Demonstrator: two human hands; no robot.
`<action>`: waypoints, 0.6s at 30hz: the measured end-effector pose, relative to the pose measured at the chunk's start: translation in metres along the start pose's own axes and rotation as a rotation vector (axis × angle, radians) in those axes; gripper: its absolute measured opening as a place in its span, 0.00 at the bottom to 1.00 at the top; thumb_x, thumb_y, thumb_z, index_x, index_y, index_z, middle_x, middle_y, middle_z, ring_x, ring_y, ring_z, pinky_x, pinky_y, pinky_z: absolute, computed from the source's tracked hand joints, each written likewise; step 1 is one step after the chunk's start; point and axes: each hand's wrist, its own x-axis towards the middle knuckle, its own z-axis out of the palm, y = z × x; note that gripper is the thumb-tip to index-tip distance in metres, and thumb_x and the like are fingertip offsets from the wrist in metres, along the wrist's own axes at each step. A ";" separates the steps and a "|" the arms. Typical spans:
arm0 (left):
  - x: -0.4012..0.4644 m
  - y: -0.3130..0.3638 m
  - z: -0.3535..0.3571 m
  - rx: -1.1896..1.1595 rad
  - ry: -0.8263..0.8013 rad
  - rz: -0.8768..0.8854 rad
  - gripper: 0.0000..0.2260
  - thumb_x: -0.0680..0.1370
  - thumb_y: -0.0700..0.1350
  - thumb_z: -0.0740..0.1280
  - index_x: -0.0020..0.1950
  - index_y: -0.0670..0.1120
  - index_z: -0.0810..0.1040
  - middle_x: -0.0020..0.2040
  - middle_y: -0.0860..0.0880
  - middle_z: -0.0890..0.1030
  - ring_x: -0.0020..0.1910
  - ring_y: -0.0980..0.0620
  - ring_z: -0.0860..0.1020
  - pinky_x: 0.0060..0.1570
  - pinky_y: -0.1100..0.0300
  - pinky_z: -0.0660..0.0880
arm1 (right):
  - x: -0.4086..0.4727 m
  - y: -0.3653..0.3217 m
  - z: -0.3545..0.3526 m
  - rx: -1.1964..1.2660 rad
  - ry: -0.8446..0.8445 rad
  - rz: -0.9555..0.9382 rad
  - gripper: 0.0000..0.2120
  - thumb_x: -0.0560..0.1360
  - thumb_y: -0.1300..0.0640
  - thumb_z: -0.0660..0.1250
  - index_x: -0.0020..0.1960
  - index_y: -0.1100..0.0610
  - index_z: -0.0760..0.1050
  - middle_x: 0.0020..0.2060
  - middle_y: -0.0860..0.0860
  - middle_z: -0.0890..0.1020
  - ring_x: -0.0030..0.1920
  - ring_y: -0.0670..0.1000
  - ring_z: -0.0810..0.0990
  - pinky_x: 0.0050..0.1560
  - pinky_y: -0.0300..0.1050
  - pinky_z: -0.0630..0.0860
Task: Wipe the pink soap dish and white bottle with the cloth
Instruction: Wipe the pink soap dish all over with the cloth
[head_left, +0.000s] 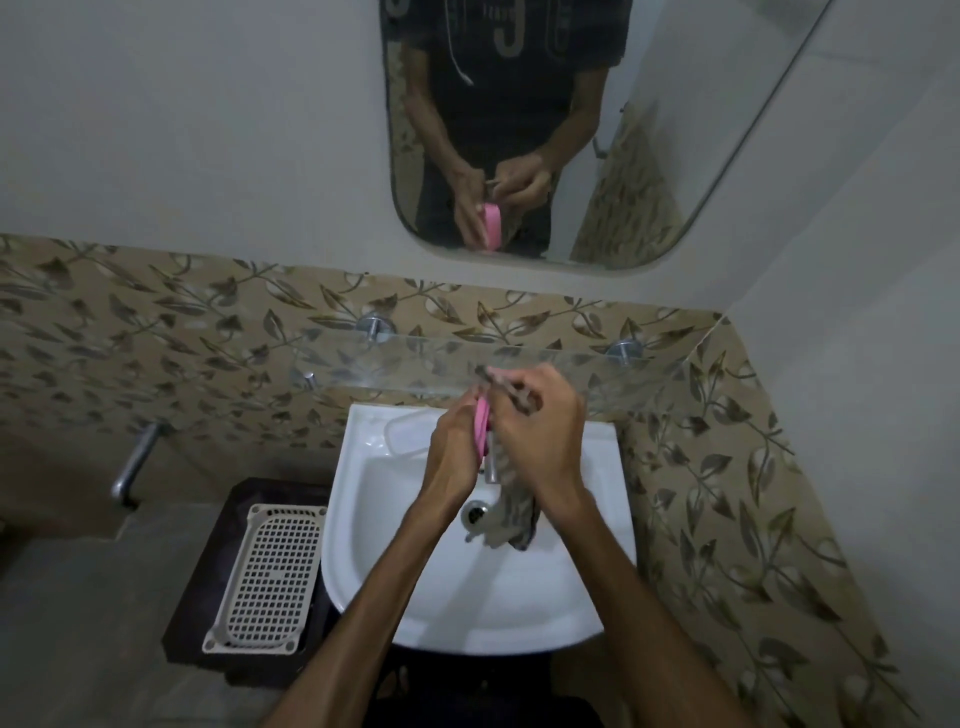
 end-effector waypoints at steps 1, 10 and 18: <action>-0.001 -0.001 0.000 0.034 -0.002 0.031 0.19 0.86 0.51 0.57 0.43 0.50 0.83 0.27 0.58 0.80 0.28 0.59 0.75 0.26 0.70 0.71 | 0.005 0.000 0.000 -0.009 0.002 -0.015 0.05 0.76 0.62 0.76 0.52 0.58 0.86 0.43 0.50 0.81 0.40 0.42 0.78 0.42 0.33 0.75; -0.004 0.000 -0.006 0.081 -0.074 0.027 0.21 0.85 0.55 0.57 0.36 0.52 0.79 0.29 0.52 0.79 0.27 0.54 0.73 0.25 0.64 0.68 | 0.015 0.003 -0.002 0.042 0.027 -0.016 0.06 0.77 0.61 0.75 0.54 0.58 0.86 0.44 0.51 0.80 0.41 0.36 0.78 0.39 0.27 0.74; 0.005 -0.006 -0.014 0.081 -0.142 0.050 0.20 0.81 0.60 0.60 0.50 0.50 0.87 0.34 0.51 0.81 0.32 0.51 0.74 0.27 0.63 0.69 | 0.012 0.021 -0.002 0.137 0.011 0.035 0.04 0.77 0.58 0.76 0.51 0.53 0.86 0.46 0.47 0.81 0.44 0.39 0.80 0.43 0.28 0.75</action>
